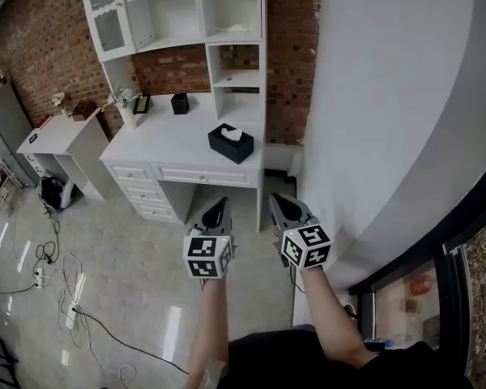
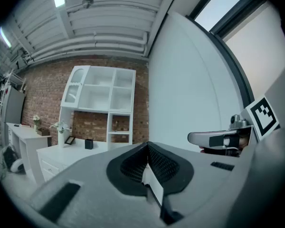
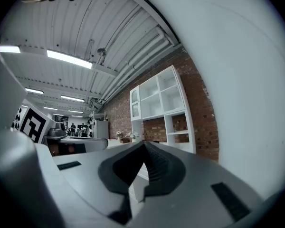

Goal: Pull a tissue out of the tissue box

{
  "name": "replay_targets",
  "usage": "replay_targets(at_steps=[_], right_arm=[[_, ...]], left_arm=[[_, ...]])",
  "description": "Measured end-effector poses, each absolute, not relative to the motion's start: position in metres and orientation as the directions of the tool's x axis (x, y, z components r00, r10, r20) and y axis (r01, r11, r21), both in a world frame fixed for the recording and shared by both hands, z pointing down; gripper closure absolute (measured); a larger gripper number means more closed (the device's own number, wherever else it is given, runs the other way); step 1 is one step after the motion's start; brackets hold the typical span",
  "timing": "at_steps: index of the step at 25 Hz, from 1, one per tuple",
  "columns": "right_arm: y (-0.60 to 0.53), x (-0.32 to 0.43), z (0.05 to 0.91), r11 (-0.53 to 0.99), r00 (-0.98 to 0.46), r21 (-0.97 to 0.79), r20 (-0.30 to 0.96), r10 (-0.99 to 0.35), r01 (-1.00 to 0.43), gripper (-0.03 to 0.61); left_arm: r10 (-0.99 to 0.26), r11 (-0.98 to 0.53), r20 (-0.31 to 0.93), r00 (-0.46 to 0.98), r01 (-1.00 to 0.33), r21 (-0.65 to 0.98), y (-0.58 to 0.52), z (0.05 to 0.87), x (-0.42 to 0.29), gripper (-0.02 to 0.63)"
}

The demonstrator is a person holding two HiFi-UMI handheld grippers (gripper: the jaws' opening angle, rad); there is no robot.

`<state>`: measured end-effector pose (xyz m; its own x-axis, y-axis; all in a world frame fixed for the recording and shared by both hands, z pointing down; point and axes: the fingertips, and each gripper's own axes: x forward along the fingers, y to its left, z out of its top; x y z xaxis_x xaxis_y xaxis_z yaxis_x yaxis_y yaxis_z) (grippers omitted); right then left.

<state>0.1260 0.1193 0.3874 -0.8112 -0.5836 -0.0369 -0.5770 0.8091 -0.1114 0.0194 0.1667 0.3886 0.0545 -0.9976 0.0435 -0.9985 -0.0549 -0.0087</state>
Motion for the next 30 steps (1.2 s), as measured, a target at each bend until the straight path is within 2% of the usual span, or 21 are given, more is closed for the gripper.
replay_targets(at_steps=[30], right_arm=[[0.127,0.137,0.403,0.808,-0.818,-0.176,-0.023,-0.575,-0.562,0.581]], left_arm=[[-0.996,-0.046,0.078,0.048,-0.999,0.029,0.181,0.417,0.022,0.595]])
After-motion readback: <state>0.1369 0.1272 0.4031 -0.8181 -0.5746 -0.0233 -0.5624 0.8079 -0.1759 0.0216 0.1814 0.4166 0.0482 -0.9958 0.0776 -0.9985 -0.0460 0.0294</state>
